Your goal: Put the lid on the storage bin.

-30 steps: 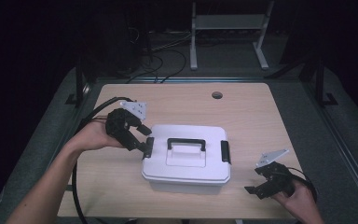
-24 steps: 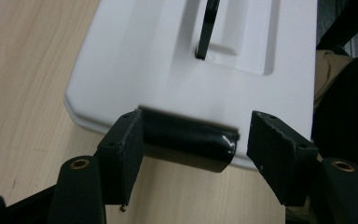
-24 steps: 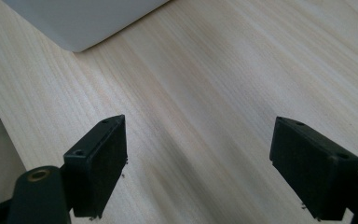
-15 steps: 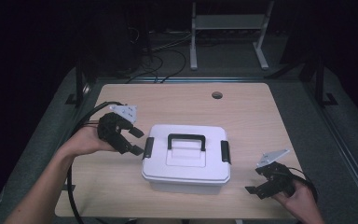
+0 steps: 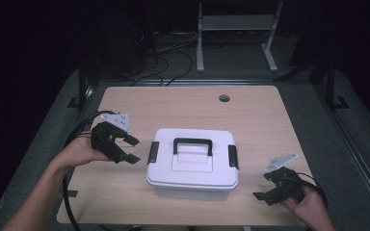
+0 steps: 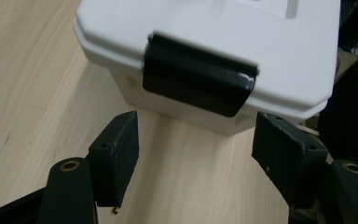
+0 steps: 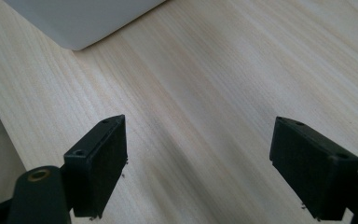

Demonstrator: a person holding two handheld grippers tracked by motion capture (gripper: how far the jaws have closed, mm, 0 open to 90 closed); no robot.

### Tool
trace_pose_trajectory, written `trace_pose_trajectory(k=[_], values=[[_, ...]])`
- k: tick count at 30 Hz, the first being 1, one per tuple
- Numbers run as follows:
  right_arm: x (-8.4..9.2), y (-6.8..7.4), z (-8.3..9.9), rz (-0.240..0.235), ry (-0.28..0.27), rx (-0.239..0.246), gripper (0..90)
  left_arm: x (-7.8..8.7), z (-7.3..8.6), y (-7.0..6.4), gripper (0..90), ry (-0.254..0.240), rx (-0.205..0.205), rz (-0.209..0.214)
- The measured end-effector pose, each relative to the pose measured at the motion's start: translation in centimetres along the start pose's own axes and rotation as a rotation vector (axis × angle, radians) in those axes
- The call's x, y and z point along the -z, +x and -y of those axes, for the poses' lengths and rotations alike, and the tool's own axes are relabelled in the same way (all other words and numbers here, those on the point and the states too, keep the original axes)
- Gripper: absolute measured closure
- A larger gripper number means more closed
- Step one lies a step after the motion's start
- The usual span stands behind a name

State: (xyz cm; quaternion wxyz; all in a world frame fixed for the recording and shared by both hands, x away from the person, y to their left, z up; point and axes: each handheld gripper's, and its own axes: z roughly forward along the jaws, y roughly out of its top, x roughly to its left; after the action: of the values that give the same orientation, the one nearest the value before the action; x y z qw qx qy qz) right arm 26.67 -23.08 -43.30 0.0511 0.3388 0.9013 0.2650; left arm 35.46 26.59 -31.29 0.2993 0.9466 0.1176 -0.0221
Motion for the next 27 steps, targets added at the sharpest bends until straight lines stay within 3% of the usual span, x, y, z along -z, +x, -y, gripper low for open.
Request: trace_pose_trajectory(k=[10, 27], values=[[0.0, 0.0, 0.0, 0.000, 0.002, -0.002, 18.5, -0.4, 2.7, 0.3, 29.3, -0.018, 0.038, -0.010], [0.0, 0.0, 0.1, 0.000, 0.007, -0.005, 18.5, -2.2, 5.8, 0.6, 25.9, -0.030, 0.086, -0.014]])
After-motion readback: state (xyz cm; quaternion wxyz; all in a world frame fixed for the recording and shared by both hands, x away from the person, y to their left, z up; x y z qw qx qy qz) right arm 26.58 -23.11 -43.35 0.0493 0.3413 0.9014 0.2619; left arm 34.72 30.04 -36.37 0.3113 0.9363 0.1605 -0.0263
